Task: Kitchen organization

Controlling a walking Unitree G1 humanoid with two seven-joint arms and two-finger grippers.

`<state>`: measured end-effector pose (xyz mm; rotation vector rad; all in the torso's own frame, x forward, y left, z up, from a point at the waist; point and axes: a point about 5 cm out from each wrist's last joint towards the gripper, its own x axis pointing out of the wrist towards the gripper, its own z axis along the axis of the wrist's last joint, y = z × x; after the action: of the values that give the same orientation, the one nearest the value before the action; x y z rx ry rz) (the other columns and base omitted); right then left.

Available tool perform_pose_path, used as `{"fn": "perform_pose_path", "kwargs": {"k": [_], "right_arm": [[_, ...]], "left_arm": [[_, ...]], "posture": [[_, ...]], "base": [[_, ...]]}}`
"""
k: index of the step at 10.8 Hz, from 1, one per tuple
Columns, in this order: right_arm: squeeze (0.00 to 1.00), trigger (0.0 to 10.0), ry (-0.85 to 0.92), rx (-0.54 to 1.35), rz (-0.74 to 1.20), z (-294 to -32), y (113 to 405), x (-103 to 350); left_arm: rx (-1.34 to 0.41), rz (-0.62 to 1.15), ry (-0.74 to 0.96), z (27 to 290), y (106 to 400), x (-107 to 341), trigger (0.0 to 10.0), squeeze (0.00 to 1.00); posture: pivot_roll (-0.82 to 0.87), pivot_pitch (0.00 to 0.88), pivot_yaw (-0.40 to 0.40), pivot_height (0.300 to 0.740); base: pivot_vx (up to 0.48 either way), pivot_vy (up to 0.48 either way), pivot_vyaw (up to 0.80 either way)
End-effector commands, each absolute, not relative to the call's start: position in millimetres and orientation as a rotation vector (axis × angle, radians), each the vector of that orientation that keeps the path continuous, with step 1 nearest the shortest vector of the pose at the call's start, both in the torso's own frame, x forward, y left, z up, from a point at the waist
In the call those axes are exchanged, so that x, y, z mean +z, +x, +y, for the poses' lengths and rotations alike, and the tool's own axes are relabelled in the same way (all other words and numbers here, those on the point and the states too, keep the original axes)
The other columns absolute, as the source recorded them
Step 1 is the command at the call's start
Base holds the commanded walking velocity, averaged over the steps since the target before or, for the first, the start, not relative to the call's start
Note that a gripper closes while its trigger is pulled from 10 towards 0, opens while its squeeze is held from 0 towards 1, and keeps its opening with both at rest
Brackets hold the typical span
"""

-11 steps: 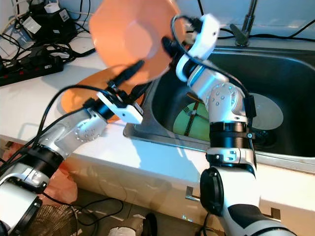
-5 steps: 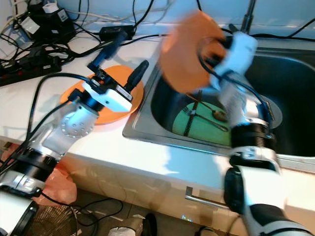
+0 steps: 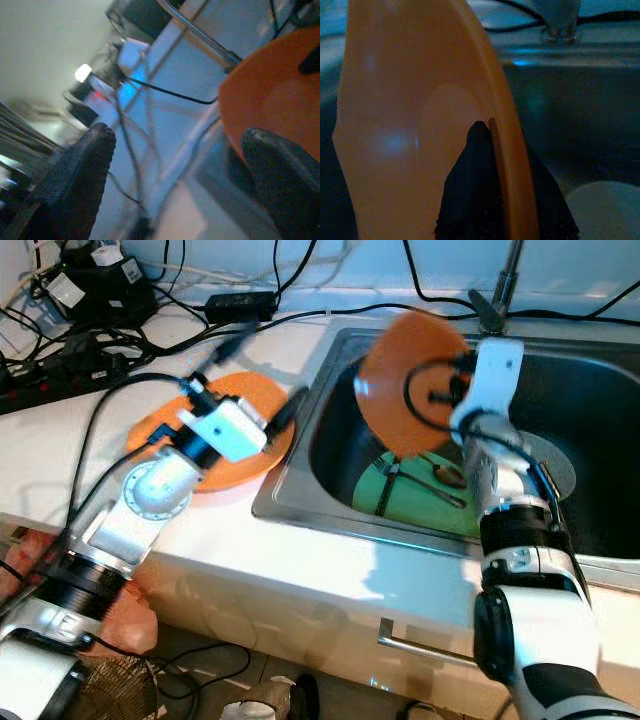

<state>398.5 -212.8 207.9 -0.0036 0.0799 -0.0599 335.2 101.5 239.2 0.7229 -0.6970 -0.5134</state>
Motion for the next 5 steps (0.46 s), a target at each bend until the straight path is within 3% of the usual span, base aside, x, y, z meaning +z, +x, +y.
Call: {"fn": "perform_pose_path", "kwargs": {"k": [1,3,5], "right_arm": [[0.00,10.0,-0.059,-0.040,0.055,-213,398,210],[0.00,10.0,-0.124,-0.073,0.085,-228,397,202],[0.00,10.0,-0.213,-0.110,0.118,-246,395,194]], "left_arm": [[-0.544,-0.627,0.634,104,336,243,10.0,1.00],[-0.685,-0.447,0.461,93,338,239,10.0,1.00],[-0.857,-0.257,0.404,86,328,226,10.0,1.00]], "posture": [[0.16,0.104,0.116,0.740],[0.16,0.101,0.115,0.740],[0.17,0.102,0.117,0.740]], "base": [[0.000,0.000,0.00],[0.000,0.000,0.00],[0.000,0.000,0.00]]}}
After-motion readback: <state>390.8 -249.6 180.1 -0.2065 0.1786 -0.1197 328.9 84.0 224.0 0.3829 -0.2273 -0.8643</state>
